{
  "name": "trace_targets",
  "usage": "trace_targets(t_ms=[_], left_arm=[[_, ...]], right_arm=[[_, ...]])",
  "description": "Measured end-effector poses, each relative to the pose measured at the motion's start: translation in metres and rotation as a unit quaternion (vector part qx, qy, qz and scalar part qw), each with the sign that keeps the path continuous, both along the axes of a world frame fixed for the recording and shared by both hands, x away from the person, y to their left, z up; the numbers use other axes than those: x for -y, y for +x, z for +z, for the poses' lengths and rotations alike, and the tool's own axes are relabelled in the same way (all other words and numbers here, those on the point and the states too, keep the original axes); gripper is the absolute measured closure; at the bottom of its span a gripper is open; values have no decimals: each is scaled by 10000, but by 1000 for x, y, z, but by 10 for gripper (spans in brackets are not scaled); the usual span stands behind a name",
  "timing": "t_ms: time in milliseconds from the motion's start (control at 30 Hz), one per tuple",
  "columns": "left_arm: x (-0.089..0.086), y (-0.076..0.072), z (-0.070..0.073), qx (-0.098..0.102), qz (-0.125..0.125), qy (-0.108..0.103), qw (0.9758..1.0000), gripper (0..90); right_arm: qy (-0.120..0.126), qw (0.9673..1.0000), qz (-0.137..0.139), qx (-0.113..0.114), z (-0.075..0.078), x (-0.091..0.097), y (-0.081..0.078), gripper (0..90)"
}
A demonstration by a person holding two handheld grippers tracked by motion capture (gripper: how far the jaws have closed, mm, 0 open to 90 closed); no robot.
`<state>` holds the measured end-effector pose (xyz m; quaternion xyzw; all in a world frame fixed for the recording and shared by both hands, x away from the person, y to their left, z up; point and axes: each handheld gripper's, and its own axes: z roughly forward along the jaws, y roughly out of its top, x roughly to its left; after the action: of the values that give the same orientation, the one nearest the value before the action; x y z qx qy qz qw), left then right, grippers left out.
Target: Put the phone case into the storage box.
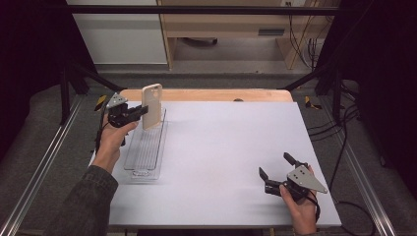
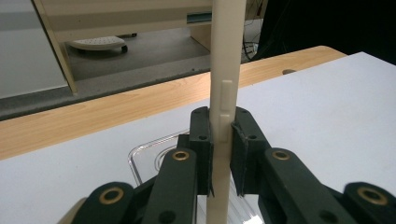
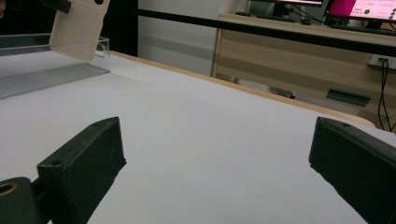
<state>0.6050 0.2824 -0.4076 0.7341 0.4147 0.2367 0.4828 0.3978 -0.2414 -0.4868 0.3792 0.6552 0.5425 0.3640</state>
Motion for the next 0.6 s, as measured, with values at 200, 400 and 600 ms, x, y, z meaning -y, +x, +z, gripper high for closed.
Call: trace_targets(t_ms=[200, 400, 600], left_arm=[[4, 1, -1, -28, -81, -21, 10000, 794], [6, 3, -4, -119, -95, 20, 9999, 794], [9, 6, -7, -170, -92, 8, 9998, 793]], right_arm=[[-21, 10000, 1, -10, 0, 0, 0, 32], [-6, 10000, -2, -9, 0, 0, 0, 32], [17, 10000, -11, -6, 0, 1, 0, 32]])
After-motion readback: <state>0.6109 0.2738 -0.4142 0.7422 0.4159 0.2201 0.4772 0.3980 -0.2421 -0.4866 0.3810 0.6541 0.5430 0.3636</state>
